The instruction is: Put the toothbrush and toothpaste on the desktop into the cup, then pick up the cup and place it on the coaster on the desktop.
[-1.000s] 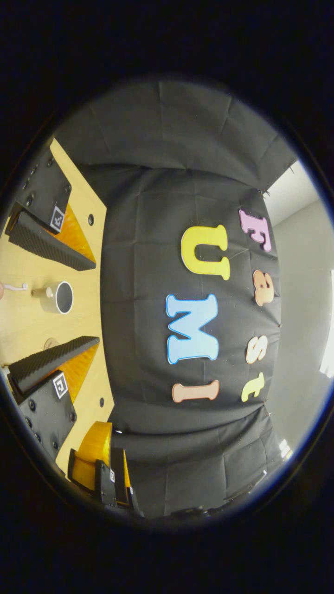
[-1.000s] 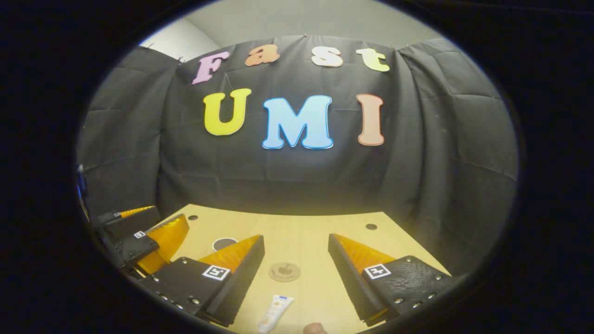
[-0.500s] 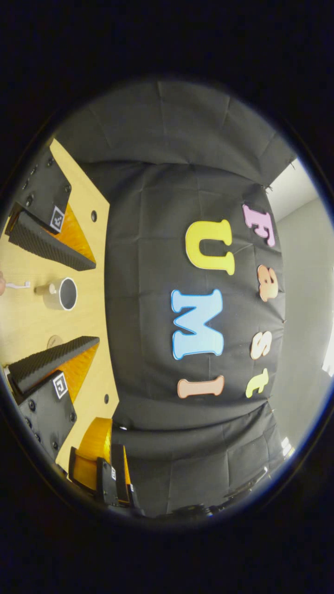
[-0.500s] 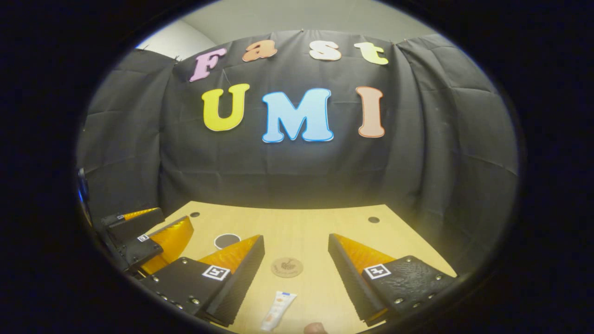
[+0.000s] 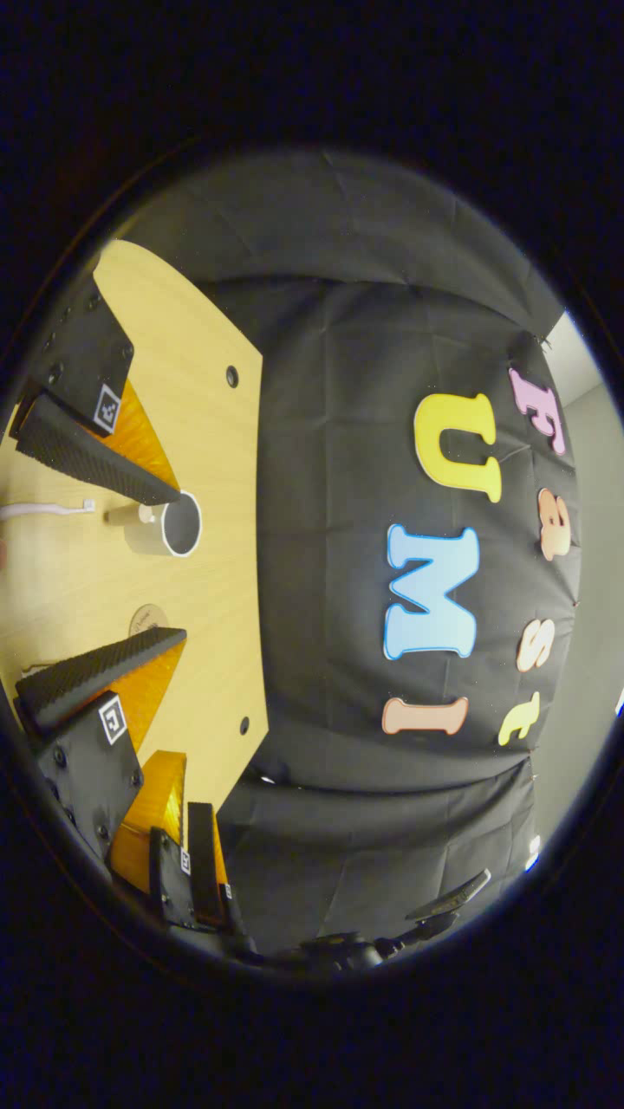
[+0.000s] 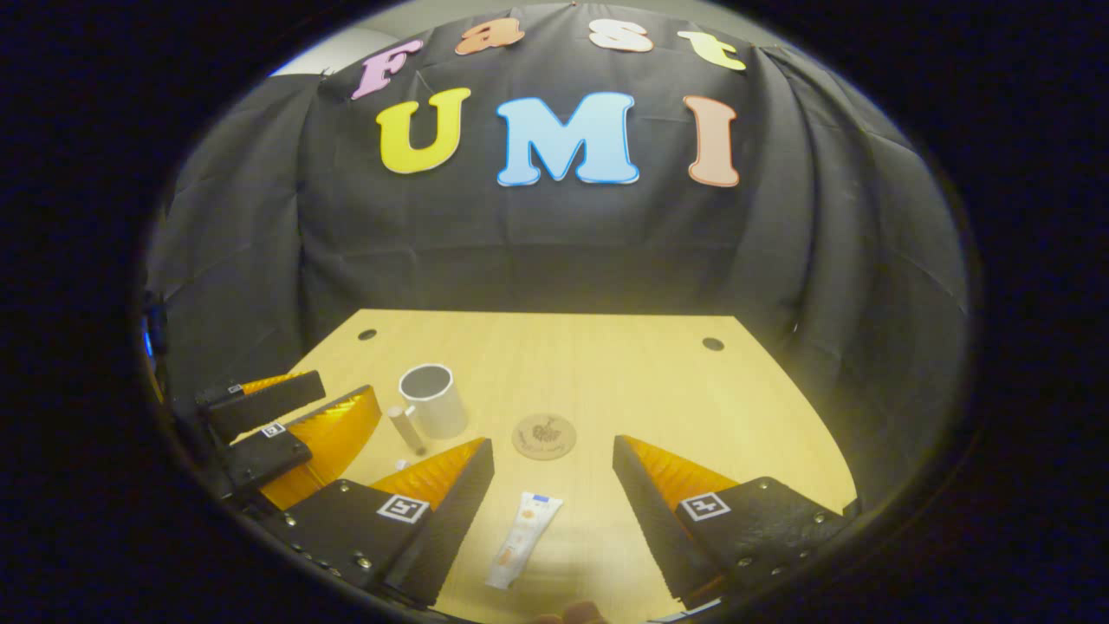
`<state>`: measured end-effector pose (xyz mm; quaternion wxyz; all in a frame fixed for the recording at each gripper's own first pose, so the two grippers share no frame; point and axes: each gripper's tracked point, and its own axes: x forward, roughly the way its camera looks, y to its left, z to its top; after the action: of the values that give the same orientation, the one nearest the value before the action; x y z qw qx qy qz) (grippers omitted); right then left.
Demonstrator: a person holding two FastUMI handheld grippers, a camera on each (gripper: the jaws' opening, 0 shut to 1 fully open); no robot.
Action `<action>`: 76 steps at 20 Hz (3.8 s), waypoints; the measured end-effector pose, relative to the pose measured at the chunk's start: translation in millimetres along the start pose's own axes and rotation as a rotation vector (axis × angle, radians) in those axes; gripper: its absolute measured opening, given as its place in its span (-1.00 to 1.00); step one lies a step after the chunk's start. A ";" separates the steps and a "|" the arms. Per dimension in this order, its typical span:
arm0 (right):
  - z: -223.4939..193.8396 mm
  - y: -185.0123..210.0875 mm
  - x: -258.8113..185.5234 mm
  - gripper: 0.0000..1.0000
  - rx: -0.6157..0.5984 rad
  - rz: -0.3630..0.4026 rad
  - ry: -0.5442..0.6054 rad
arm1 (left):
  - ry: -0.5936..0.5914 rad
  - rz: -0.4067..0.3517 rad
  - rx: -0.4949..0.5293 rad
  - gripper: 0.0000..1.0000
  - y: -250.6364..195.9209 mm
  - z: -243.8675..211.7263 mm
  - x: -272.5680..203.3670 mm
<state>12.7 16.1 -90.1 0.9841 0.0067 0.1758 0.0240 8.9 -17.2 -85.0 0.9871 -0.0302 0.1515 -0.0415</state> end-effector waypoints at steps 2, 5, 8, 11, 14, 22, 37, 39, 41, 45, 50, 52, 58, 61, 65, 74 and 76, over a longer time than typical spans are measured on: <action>-14.8 1.7 8.5 0.79 -0.003 0.003 0.058 | 0.064 0.009 -0.025 0.87 5.5 -15.8 3.2; -37.2 3.2 16.2 0.80 -0.008 0.005 0.151 | 0.168 0.025 -0.050 0.87 12.8 -43.4 10.5; -57.6 7.9 29.8 0.80 -0.011 0.015 0.240 | 0.288 0.016 -0.092 0.87 14.1 -73.2 18.6; -78.3 11.5 38.9 0.80 -0.013 0.026 0.333 | 0.389 0.034 -0.112 0.87 24.4 -100.6 21.6; -94.2 16.3 46.1 0.80 0.005 0.044 0.407 | 0.467 0.061 -0.106 0.87 34.3 -117.0 25.0; -127.8 17.6 52.5 0.84 0.045 0.037 0.629 | 0.734 0.086 -0.095 0.89 50.0 -172.4 26.4; -174.4 21.8 66.3 0.84 0.074 0.027 0.881 | 1.088 0.115 -0.102 0.77 61.8 -233.8 2.8; -177.6 20.9 69.9 0.84 0.070 0.024 0.889 | 1.094 0.120 -0.082 0.75 64.3 -234.4 4.0; -180.2 21.4 72.4 0.74 0.062 0.016 0.890 | 1.096 0.114 -0.069 0.75 63.8 -235.1 5.8; -178.3 15.9 69.9 0.36 0.043 0.008 0.889 | 1.105 0.085 -0.035 0.28 60.0 -231.9 9.8; -185.1 4.7 72.1 -0.19 0.036 -0.027 0.874 | 1.108 0.072 -0.027 0.11 59.4 -233.6 10.3; -181.0 4.7 68.2 -0.32 0.059 0.000 0.870 | 1.099 0.081 -0.054 -0.26 58.1 -234.6 12.8; -180.2 4.7 68.2 -0.52 0.098 0.055 0.832 | 1.052 0.053 -0.031 -0.69 60.9 -231.8 10.8; -178.8 4.8 66.7 -0.52 0.116 0.077 0.805 | 1.004 0.043 -0.007 -0.70 61.7 -231.0 11.9; -175.2 4.0 58.1 -0.70 0.169 0.096 0.756 | 0.941 0.054 -0.054 -0.74 61.4 -223.7 8.0; -108.1 10.2 39.8 -0.71 0.193 0.157 0.505 | 0.633 0.102 -0.178 -0.83 73.4 -146.2 -0.9; -91.2 14.4 36.5 -0.71 0.183 0.175 0.448 | 0.532 0.108 -0.202 -0.72 79.1 -118.7 4.6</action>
<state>14.6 32.8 -188.0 0.9100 0.1055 0.3898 0.0942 -16.7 55.5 -205.2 0.9056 -0.1082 0.4097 0.0200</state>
